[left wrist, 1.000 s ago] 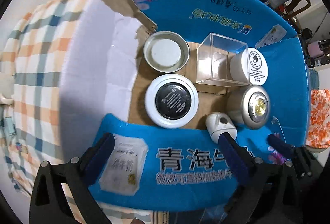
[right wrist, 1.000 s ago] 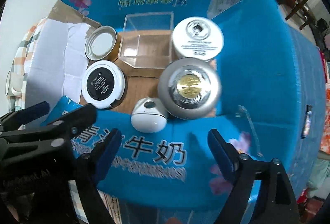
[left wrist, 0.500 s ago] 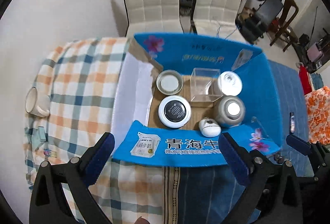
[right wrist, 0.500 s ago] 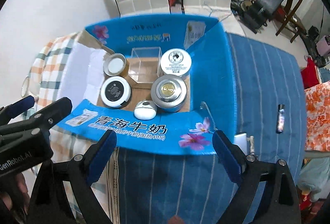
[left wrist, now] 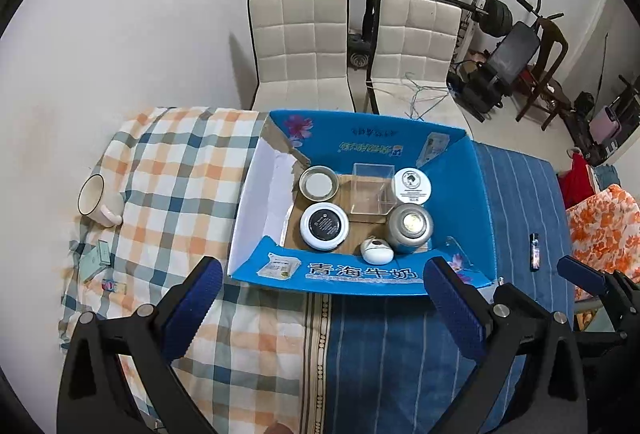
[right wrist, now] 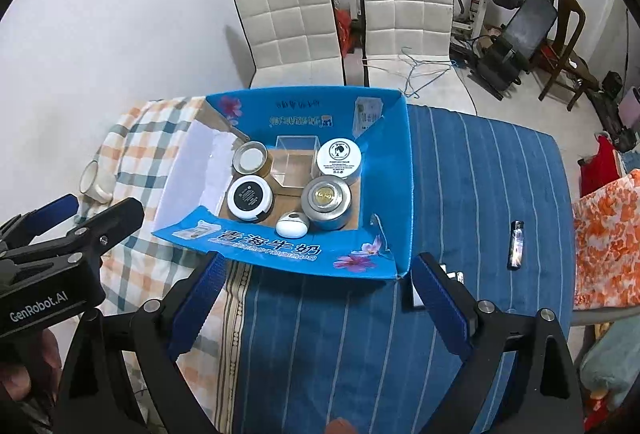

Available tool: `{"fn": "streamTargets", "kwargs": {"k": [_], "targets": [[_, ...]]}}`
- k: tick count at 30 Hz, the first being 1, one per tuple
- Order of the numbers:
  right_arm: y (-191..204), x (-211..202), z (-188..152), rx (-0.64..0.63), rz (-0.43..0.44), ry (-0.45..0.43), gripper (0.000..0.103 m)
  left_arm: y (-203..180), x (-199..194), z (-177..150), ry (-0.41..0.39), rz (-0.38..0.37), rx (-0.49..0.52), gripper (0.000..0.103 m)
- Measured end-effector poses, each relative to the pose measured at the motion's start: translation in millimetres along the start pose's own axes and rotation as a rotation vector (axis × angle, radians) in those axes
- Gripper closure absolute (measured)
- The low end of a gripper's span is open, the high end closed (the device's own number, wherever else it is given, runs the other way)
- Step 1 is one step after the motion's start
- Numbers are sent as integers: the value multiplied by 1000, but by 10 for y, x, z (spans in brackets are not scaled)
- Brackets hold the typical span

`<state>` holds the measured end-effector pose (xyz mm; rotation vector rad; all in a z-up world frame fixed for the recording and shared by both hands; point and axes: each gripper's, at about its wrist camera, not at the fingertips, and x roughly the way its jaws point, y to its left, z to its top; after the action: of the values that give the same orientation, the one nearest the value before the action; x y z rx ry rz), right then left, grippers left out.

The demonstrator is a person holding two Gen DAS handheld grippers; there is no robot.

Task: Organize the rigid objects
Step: 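Withdraw both tools from the box toward the items on the sheet, then grasp the grey charger with the left tool while the right tool grasps the printed lighter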

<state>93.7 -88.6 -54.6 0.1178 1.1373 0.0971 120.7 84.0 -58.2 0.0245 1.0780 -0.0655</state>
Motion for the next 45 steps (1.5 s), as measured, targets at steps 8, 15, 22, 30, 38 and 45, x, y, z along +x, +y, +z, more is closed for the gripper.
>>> {"fn": "streamTargets", "kwargs": {"k": [8, 15, 22, 30, 38, 45], "targets": [[-535, -118, -80, 66, 16, -12, 7, -467, -46, -24, -10, -19, 33, 0], [-1667, 106, -384, 217, -108, 65, 7, -1313, 408, -280, 103, -100, 116, 0], [-2763, 746, -809, 403, -135, 200, 7, -2078, 1126, -679, 276, -161, 162, 0], [-3468, 1448, -752, 515, -136, 206, 13, -2501, 1753, -958, 374, -65, 117, 0], [-3565, 2000, -384, 429, -151, 226, 37, -2688, 2137, -1061, 448, -4, 54, 0], [-3391, 2161, -413, 265, -232, 246, 75, -2724, 2230, -1130, 461, 17, 42, 40]]}}
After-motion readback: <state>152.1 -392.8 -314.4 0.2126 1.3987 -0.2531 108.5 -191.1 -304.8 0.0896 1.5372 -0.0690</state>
